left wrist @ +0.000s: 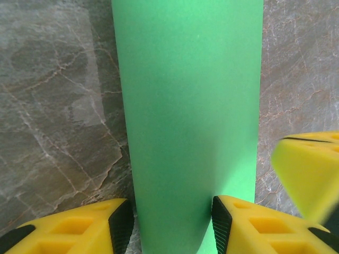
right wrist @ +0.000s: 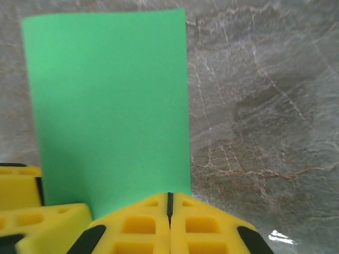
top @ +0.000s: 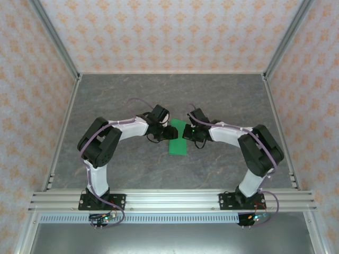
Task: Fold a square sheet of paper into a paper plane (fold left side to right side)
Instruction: Hold the square sheet of paper at the center of the table.
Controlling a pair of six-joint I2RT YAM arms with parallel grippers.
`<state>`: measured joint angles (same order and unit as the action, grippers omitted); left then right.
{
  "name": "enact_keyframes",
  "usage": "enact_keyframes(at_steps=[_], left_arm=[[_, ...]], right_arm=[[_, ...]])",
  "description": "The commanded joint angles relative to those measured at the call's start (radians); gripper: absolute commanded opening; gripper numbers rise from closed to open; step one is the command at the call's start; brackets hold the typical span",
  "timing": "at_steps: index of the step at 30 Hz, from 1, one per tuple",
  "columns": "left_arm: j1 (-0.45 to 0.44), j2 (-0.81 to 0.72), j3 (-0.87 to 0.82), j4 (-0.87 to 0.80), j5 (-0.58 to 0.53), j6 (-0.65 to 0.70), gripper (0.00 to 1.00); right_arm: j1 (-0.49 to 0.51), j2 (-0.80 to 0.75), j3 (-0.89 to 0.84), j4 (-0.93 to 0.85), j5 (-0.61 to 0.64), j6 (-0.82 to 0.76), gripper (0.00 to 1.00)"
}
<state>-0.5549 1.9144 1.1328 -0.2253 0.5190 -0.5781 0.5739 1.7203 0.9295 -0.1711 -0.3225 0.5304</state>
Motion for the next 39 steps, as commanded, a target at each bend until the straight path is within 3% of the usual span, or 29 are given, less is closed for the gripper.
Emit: enact_keyframes(at_steps=[1,19,30,39], left_arm=[[0.001,0.067,-0.010,-0.026,-0.065,0.008,0.49],[0.000,0.002,-0.009,-0.060,-0.090,0.018,0.50],[0.016,-0.209,0.003,-0.149,-0.164,0.038,0.56],[-0.003,-0.197,-0.018,-0.014,0.051,-0.002,0.44]], right_arm=[[0.007,0.019,0.040,0.012,0.012,0.005,0.07],[0.012,0.090,0.015,-0.094,0.066,-0.003,0.06],[0.021,0.125,-0.008,-0.089,0.051,0.011,0.06],[0.024,0.125,-0.006,-0.091,0.056,0.013,0.06]])
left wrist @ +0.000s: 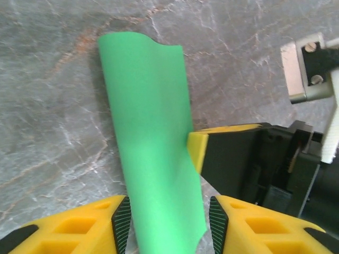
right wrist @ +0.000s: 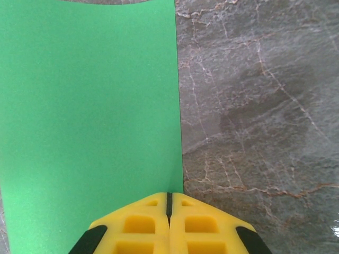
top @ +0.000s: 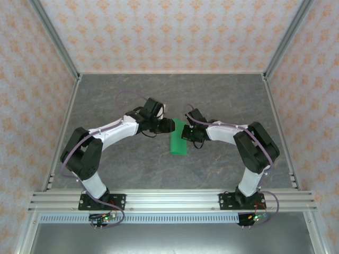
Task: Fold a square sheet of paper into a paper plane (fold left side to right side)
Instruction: Hold the square sheet of paper at the center of the table, then first fold the square sheet of paper in half at the center of the table.
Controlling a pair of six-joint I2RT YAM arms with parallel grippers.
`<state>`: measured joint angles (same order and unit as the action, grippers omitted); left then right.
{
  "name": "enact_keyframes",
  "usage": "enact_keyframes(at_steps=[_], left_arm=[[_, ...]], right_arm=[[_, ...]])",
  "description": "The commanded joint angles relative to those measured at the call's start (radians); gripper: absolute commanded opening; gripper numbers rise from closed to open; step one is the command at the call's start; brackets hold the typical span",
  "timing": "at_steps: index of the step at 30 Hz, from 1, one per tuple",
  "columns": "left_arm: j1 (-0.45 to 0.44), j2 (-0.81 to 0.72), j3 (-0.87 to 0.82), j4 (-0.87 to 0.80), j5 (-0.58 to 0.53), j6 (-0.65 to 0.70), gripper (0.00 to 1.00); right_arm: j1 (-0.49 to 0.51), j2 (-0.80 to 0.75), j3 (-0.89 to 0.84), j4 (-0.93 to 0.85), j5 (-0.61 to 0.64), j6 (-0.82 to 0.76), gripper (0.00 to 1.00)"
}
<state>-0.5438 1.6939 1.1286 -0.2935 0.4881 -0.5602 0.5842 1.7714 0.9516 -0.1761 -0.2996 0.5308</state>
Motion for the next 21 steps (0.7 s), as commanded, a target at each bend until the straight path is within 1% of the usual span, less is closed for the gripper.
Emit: enact_keyframes(at_steps=[1,5,10,12,17,21], left_arm=[[-0.018,0.035,-0.013,0.077,0.107,-0.030,0.43],[-0.021,0.087,-0.014,0.143,0.159,-0.061,0.38],[-0.021,0.145,-0.014,0.164,0.172,-0.061,0.36],[-0.021,0.164,-0.016,0.152,0.153,-0.055,0.35],[-0.022,0.195,-0.025,0.092,0.066,-0.021,0.35],[-0.021,0.209,-0.048,0.077,0.026,-0.009,0.34]], right_arm=[[0.015,0.075,-0.026,-0.088,0.034,0.012,0.06],[0.014,0.073,-0.024,-0.095,0.034,0.008,0.06],[0.014,0.073,-0.019,-0.104,0.040,0.006,0.06],[0.014,0.073,-0.017,-0.106,0.041,0.004,0.06],[0.014,0.077,-0.009,-0.124,0.047,-0.006,0.06],[0.014,0.081,-0.001,-0.141,0.054,-0.014,0.06]])
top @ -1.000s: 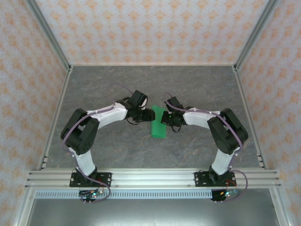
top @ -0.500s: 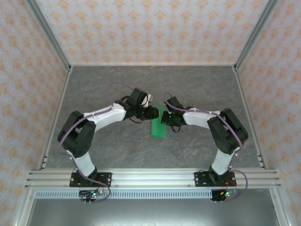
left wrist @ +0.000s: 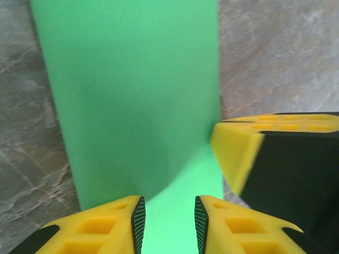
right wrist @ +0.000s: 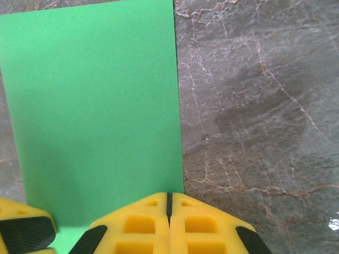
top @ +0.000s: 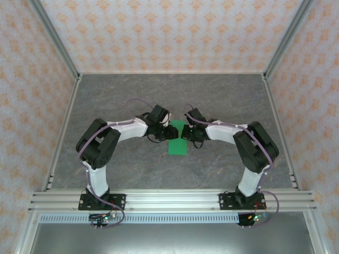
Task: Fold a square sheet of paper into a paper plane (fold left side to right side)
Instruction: First fold the square sheet of paper in half at the center of the table, then hold the square sheet of paper at the center of the table.
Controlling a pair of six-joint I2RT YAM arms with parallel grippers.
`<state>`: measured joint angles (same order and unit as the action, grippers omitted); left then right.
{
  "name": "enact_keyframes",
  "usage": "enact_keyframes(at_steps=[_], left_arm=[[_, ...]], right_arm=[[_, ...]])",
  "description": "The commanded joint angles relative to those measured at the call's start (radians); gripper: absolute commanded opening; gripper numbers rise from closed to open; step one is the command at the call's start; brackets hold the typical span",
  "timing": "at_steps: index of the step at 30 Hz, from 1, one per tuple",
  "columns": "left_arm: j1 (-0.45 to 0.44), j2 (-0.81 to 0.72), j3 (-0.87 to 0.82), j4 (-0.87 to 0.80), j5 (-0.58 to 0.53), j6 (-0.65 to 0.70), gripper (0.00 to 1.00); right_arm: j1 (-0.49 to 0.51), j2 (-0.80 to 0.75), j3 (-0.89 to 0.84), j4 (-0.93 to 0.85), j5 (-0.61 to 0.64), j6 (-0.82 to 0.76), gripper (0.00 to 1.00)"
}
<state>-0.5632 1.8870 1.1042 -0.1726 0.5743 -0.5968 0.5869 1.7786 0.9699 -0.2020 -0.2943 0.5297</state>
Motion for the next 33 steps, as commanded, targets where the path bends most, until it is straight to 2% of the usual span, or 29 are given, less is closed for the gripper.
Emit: enact_keyframes(at_steps=[1,11,18,23,28,33], left_arm=[[-0.002,0.017,-0.028,-0.051,-0.073,0.031,0.34],[0.013,-0.023,-0.096,-0.072,-0.113,0.051,0.34],[0.046,-0.149,-0.181,-0.047,-0.071,0.057,0.34],[0.046,-0.213,-0.175,-0.001,-0.019,0.043,0.33],[0.028,-0.169,-0.130,0.072,0.048,0.013,0.30],[0.004,-0.069,-0.067,0.095,0.060,0.006,0.30]], right_arm=[[0.012,0.074,-0.016,-0.121,0.053,-0.015,0.06],[0.011,0.078,-0.012,-0.148,0.066,-0.027,0.06],[0.012,0.076,-0.010,-0.147,0.060,-0.028,0.06],[0.012,0.072,-0.007,-0.147,0.058,-0.030,0.06],[0.013,0.074,-0.005,-0.149,0.060,-0.031,0.06],[0.013,0.074,-0.002,-0.150,0.058,-0.030,0.06]])
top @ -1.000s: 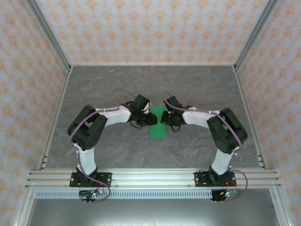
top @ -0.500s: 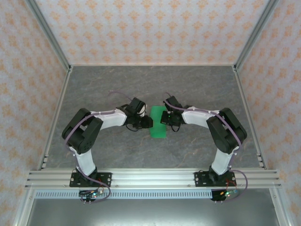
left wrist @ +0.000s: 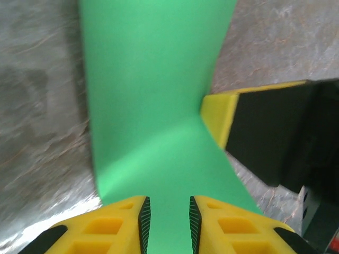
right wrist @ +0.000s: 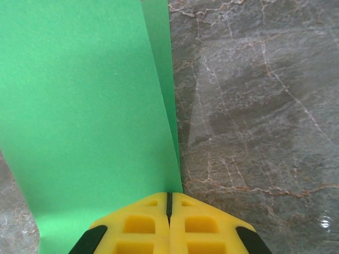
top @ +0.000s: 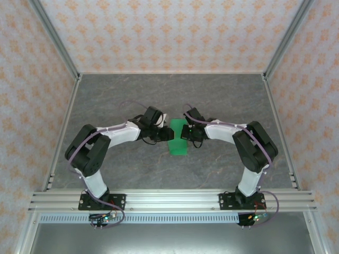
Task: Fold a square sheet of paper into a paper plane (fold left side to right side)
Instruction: Hold the square sheet of paper at the center of the table.
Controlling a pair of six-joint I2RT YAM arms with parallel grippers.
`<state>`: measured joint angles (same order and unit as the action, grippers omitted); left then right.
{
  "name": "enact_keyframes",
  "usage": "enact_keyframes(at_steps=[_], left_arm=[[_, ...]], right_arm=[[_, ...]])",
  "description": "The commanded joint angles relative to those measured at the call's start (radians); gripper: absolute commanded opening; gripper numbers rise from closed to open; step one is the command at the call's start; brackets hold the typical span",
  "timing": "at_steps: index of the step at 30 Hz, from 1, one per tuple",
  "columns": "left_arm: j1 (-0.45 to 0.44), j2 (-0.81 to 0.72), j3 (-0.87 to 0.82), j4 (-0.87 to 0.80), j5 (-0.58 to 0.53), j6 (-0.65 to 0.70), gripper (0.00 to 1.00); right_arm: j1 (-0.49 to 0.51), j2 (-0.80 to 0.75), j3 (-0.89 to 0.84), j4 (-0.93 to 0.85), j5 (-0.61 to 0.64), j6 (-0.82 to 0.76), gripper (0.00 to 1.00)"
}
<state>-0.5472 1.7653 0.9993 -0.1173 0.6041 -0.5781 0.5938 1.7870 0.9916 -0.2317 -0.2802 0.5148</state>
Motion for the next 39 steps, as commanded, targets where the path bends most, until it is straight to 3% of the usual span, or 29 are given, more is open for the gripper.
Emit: enact_keyframes(at_steps=[1,12,26,39], left_arm=[[-0.012,0.072,0.048,0.051,0.038,-0.017,0.29],[-0.021,0.134,0.051,0.015,-0.008,-0.004,0.28],[-0.031,0.135,0.001,-0.015,-0.046,0.002,0.28],[-0.030,0.134,0.009,-0.029,-0.052,0.007,0.27]], right_arm=[[0.007,0.067,-0.022,-0.121,0.044,-0.016,0.06],[0.008,0.053,-0.032,-0.098,0.027,-0.016,0.06],[-0.030,-0.119,0.029,-0.008,-0.056,-0.075,0.06],[-0.032,0.045,0.139,0.103,-0.122,-0.056,0.05]])
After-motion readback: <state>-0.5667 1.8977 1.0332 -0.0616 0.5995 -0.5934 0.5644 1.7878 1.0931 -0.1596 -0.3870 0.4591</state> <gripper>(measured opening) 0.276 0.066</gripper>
